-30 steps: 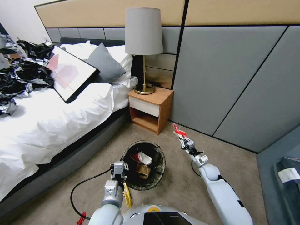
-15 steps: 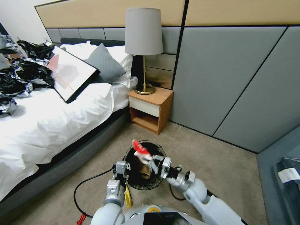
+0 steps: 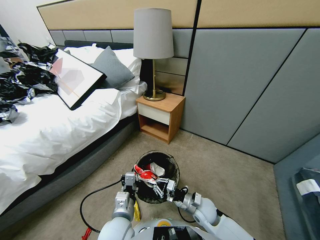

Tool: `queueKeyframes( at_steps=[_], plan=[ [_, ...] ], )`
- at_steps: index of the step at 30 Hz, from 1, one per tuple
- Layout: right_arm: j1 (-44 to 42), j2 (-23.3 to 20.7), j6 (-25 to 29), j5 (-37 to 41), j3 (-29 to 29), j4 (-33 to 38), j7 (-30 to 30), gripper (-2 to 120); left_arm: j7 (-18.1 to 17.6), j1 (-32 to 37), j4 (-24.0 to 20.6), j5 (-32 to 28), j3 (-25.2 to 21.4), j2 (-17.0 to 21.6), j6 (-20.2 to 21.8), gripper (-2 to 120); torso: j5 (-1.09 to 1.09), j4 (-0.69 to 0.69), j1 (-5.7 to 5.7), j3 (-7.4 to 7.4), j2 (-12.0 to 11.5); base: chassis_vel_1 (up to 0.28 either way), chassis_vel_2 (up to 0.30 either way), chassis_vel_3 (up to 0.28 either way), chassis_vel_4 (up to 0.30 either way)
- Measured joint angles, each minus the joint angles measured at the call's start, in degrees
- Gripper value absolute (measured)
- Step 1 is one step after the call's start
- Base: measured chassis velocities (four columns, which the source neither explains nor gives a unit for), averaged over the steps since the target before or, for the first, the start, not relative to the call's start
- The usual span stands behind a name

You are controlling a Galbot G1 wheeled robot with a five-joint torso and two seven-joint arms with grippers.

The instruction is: Pick up the trash bin, then pick up the garbage from the floor and place it into the trash bin.

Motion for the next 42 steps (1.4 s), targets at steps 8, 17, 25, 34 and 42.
queueKeyframes(
  at_steps=[8, 17, 25, 34, 42],
  plan=[
    [0.3, 0.4, 0.5, -0.6, 1.2, -1.9, -0.1, 0, 0.1, 0.0, -0.1, 0.1, 0.0, 0.0, -0.2, 0, -0.01, -0.01, 0.0, 0.0, 0.0, 0.0, 0.0, 0.0, 0.0],
    [0.6, 0.5, 0.6, -1.9, 2.1, -2.3, 1.0, 19, 0.1, -0.1, -0.1, 0.0, -0.2, 0.0, -0.3, 0, 0.0, -0.01, 0.0, 0.0, 0.0, 0.0, 0.0, 0.0, 0.0],
    [0.5, 0.7, 0.7, -2.0, 2.8, -2.0, 0.9, 46, 0.0, -0.1, 0.0, -0.1, -0.2, 0.1, -0.3, 0, 0.0, -0.01, 0.0, 0.0, 0.0, 0.0, 0.0, 0.0, 0.0],
    [-0.4, -0.2, 1.1, -2.2, 3.5, -1.0, 0.7, 80, 0.0, -0.3, 0.0, -0.2, -0.5, 0.0, -0.3, 0, 0.0, -0.01, 0.0, 0.0, 0.0, 0.0, 0.0, 0.0, 0.0],
    [-1.4, -1.5, 1.4, -2.4, 4.5, 0.3, 0.6, 100, 0.0, -0.4, -0.1, -0.5, -0.7, 0.1, -0.3, 0, 0.0, -0.01, 0.0, 0.0, 0.0, 0.0, 0.0, 0.0, 0.0]
  ],
)
